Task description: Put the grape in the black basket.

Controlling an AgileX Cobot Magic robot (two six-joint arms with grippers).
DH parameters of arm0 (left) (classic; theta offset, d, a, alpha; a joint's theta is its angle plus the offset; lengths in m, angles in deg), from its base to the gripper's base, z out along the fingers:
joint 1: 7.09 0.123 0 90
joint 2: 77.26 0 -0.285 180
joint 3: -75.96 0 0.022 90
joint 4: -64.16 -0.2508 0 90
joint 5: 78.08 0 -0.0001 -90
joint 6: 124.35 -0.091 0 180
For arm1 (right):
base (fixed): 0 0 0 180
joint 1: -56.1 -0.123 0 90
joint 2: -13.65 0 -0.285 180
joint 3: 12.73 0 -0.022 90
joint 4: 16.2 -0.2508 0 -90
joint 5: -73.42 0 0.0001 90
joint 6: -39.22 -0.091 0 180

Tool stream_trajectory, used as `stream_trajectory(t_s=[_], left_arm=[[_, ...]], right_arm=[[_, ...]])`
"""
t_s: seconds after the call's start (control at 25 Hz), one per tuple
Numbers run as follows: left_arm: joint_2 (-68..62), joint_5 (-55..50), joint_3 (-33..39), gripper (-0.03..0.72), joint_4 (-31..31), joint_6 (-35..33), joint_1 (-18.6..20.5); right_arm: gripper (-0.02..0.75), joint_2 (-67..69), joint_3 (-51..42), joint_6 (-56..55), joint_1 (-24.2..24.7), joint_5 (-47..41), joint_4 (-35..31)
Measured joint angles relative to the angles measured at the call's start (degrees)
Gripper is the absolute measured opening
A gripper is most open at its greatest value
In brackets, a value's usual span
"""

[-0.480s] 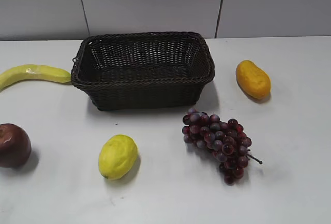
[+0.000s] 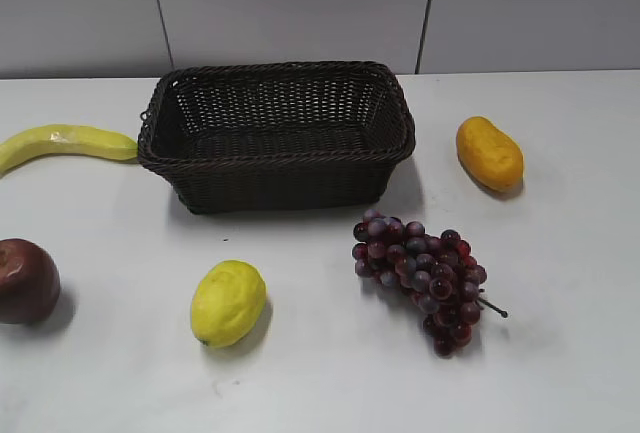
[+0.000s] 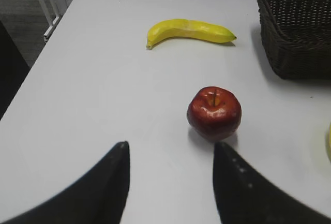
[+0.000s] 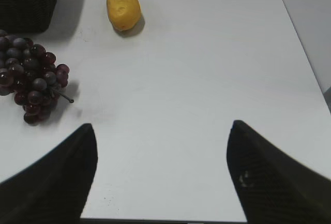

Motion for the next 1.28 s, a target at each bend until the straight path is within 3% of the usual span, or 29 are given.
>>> stream_trajectory(t_s=[0.24,0.4,0.76,1.0,1.28], left_arm=[[0.0,0.0,0.0,0.489,0.0,0.0,0.0],[0.0,0.0,0.0,0.489,0.0,0.0,0.0],[0.0,0.0,0.0,0.489,0.0,0.0,0.0],[0.0,0.0,0.0,0.489,0.0,0.0,0.0],[0.0,0.0,0.0,0.489,0.0,0.0,0.0]], right_arm=[[0.592,0.0,0.3,0.0,0.0,0.4,0.0],[0.622,3.9,1.6,0.0,0.0,5.8,0.0],[0.659,25.8,1.7,0.1,0.0,20.9,-1.4],[0.658,43.1,2.5,6.5,-0.1,24.9,-8.4],[0.648,57.2,6.7,10.4,-8.4,27.4,-11.6]])
